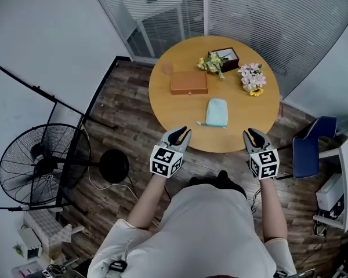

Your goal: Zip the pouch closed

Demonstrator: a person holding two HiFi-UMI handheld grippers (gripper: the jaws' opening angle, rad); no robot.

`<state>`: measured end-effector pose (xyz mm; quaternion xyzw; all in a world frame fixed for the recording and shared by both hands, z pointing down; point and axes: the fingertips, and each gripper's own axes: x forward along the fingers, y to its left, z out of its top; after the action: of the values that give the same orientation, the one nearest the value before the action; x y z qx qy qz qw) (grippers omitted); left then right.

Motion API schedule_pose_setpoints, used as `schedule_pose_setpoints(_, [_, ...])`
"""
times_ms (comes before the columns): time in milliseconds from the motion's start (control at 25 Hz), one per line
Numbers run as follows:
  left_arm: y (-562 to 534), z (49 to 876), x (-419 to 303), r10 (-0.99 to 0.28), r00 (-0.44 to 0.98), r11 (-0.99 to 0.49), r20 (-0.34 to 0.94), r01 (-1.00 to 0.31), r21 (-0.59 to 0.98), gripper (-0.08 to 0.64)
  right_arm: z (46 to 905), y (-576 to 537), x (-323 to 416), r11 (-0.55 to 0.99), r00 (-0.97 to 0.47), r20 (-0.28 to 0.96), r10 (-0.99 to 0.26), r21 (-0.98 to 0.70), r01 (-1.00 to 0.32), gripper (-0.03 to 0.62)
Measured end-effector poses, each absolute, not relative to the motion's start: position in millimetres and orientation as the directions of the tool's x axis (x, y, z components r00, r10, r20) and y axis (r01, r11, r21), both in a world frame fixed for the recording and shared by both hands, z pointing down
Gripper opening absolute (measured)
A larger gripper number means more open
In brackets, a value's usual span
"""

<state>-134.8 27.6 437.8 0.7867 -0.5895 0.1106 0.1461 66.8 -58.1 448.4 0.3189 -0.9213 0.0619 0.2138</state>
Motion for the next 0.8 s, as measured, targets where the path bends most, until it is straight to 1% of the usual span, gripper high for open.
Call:
schedule_pose_setpoints(280, [25,408,-120,-0.923,0.249,-0.232,0.293,-0.968,0.091,0.057,419,-68,82,0.805,-0.751,0.351,-0.560,0.017,-0.592,0.074])
schedule_pose_setpoints(640, [18,385,-101,-0.946,0.202,-0.180,0.253,-0.978,0.109,0.057,398,-85,100,0.841,-0.794,0.319,-0.518,0.021,-0.540,0.062])
schedule_pose_setpoints(800, [18,381,-99,-0.952,0.185,-0.163,0.245,-0.981,0.106,0.056,396,-86,102,0.849,-0.801,0.312,-0.511,0.034,-0.528,0.039])
